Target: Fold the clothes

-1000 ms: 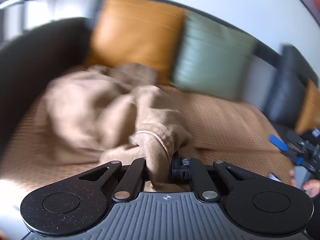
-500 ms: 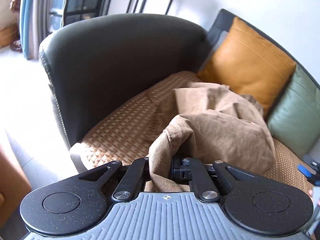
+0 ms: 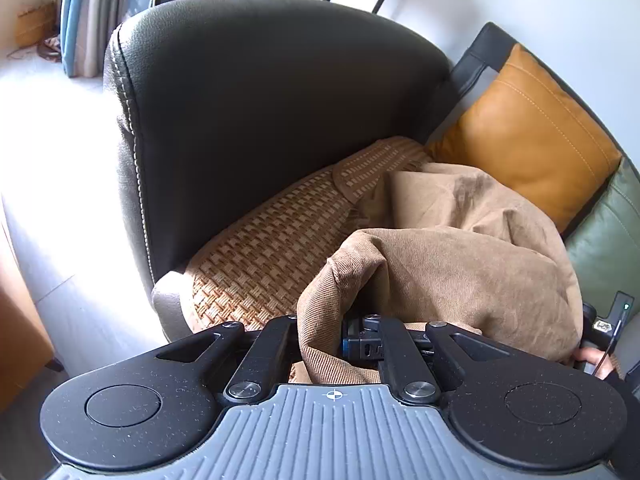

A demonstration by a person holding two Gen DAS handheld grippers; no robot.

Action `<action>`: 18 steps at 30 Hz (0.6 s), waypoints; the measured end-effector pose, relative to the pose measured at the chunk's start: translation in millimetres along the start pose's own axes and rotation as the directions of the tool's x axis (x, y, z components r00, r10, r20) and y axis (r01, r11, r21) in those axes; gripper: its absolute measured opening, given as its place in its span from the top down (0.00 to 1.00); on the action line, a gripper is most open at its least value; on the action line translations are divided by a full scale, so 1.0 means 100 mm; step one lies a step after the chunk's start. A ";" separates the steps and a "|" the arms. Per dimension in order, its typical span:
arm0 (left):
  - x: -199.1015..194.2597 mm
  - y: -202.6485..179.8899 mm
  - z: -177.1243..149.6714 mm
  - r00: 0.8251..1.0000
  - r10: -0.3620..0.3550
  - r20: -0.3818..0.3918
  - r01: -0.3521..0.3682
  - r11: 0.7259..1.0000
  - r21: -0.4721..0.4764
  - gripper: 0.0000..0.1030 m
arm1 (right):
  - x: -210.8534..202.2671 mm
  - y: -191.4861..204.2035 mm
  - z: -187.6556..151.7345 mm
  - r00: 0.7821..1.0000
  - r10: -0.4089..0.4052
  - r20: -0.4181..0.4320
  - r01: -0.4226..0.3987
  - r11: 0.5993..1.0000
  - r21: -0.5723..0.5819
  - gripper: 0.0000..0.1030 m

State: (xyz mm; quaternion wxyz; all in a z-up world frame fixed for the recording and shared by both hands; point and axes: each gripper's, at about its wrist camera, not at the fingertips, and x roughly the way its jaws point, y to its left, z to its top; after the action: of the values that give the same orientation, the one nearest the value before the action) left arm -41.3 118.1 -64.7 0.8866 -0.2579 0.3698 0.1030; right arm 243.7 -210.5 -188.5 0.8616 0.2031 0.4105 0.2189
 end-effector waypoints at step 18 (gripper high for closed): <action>-0.05 -0.44 0.23 0.998 -0.053 0.039 0.050 0.997 0.060 0.98 | -2.62 0.26 0.39 0.884 0.080 0.461 -0.073 0.997 -0.033 0.99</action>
State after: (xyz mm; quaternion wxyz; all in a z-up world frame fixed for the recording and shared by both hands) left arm -14.9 92.8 -30.8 0.9035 -0.2390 0.3480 0.0743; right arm 120.6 -338.2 10.3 0.9266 0.2588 0.1841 0.2013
